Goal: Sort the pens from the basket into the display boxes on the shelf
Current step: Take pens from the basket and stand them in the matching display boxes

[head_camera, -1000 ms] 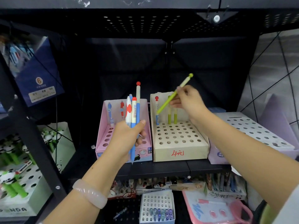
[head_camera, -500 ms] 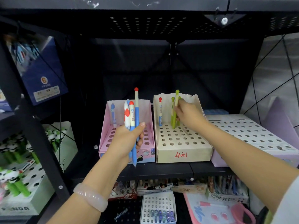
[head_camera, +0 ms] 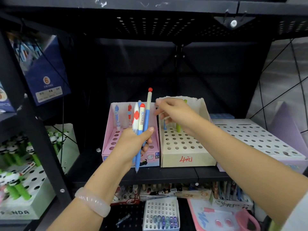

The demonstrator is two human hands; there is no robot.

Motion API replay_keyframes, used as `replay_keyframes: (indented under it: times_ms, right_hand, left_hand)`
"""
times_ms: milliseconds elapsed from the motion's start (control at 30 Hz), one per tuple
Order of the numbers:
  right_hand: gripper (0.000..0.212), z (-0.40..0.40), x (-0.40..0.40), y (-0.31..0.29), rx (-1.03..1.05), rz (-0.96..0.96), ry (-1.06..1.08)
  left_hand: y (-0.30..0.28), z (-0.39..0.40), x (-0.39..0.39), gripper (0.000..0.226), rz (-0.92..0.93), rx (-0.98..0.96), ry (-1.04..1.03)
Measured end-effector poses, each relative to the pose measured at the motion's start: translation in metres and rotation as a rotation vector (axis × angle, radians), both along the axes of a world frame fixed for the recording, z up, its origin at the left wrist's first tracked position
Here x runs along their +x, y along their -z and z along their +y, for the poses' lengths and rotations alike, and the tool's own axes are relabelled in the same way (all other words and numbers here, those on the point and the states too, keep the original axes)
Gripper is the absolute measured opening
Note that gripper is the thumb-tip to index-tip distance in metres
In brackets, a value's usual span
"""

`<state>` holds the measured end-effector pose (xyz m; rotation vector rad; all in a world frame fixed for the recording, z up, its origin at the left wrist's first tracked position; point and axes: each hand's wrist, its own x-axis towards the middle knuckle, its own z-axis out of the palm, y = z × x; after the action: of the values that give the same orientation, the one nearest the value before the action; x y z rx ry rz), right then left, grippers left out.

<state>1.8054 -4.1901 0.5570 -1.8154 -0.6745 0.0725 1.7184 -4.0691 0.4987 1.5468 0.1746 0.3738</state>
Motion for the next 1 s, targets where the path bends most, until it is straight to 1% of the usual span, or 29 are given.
replay_keyframes:
  times_ms: [67,133,267,367,433,500,533,600,633,667,700,767,800,833,1000]
  right_hand:
    - [0.014,0.006,-0.004,-0.002,0.008,0.020,-0.052]
    - [0.014,0.006,-0.004,-0.004,0.031,0.024,-0.039]
    - [0.013,0.003,-0.003,-0.007,-0.009,0.097,-0.072]
    - [0.014,0.006,-0.002,-0.005,0.020,0.185,-0.016]
    - [0.014,0.009,-0.002,-0.002,0.022,0.205,-0.022]
    - [0.016,0.010,-0.002,-0.004,0.045,0.171,-0.037]
    - [0.016,0.010,0.000,-0.008,0.089,0.138,-0.019]
    - [0.014,0.006,0.006,-0.017,0.216,0.050,0.096]
    - [0.012,0.002,0.010,-0.021,0.236,-0.028,0.184]
    - [0.010,-0.002,0.013,-0.023,0.191,-0.135,0.278]
    - [0.009,-0.006,0.015,-0.021,0.098,-0.248,0.356]
    - [0.010,-0.010,0.017,-0.011,-0.077,-0.404,0.425]
    - [0.010,-0.010,0.018,-0.005,-0.104,-0.430,0.431]
    - [0.009,-0.009,0.018,0.000,-0.085,-0.429,0.431]
    - [0.007,-0.011,0.027,-0.008,0.181,-0.301,0.490]
  left_hand:
    - [0.001,0.001,-0.001,0.021,0.013,0.023,0.020]
    - [0.002,0.002,-0.001,0.023,0.020,0.022,0.033]
    - [0.006,0.006,-0.001,0.017,0.039,0.001,0.036]
    - [0.007,0.005,-0.001,0.018,0.044,0.010,0.053]
    - [0.007,0.002,-0.001,0.023,0.044,0.022,0.080]
    - [0.006,0.002,-0.001,0.027,0.040,0.027,0.093]
    - [0.004,0.003,-0.002,0.027,0.033,0.020,0.096]
    - [0.002,0.005,-0.002,0.022,0.013,-0.023,0.085]
    - [0.001,0.007,-0.003,0.022,0.005,-0.047,0.068]
    - [0.000,0.009,-0.003,0.025,0.000,-0.066,0.050]
    - [0.000,0.010,-0.004,0.027,-0.004,-0.079,0.035]
    - [-0.001,0.012,-0.005,0.031,-0.009,-0.107,0.024]
    - [0.000,0.013,-0.005,0.031,-0.007,-0.122,0.025]
    - [0.000,0.013,-0.005,0.030,-0.006,-0.133,0.028]
    - [0.001,0.018,-0.007,0.020,-0.021,-0.151,0.025]
